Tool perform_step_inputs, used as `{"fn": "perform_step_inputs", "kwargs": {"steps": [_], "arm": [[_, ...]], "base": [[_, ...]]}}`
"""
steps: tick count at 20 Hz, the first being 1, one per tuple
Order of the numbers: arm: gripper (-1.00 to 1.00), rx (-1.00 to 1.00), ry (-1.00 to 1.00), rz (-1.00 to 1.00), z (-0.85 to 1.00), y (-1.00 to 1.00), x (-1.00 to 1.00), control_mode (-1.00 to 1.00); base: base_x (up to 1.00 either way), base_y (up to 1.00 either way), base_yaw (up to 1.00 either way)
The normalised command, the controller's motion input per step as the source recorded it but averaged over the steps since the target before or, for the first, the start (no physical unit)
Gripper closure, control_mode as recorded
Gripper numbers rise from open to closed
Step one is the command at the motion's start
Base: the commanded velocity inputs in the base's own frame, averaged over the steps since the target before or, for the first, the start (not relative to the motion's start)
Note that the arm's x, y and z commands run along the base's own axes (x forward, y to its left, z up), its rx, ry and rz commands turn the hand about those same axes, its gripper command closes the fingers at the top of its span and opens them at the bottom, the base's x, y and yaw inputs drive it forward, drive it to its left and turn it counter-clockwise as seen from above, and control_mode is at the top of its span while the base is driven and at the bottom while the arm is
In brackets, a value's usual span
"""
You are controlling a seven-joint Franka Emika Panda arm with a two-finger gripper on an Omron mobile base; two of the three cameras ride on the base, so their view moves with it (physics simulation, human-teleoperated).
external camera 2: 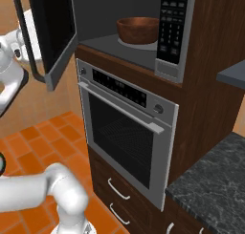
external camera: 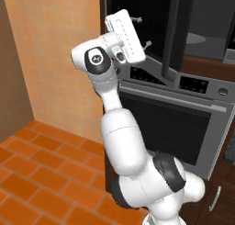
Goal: Pick the lime from the sink and place it in the bowl. Then pick the bowl and place it in the microwave. Then close the microwave door and press the start button.
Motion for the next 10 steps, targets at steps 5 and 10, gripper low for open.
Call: {"fn": "perform_step_inputs", "kwargs": {"steps": [5,10], "arm": [[-1.00,0.16,0.01,0.06,0.00,-0.74,0.56,-1.00],[-1.00,0.18,0.00,0.11,0.00,-0.65,0.71,-1.00]], "base": [[0.00,0.00,0.00],[0.00,0.00,0.00]]}}
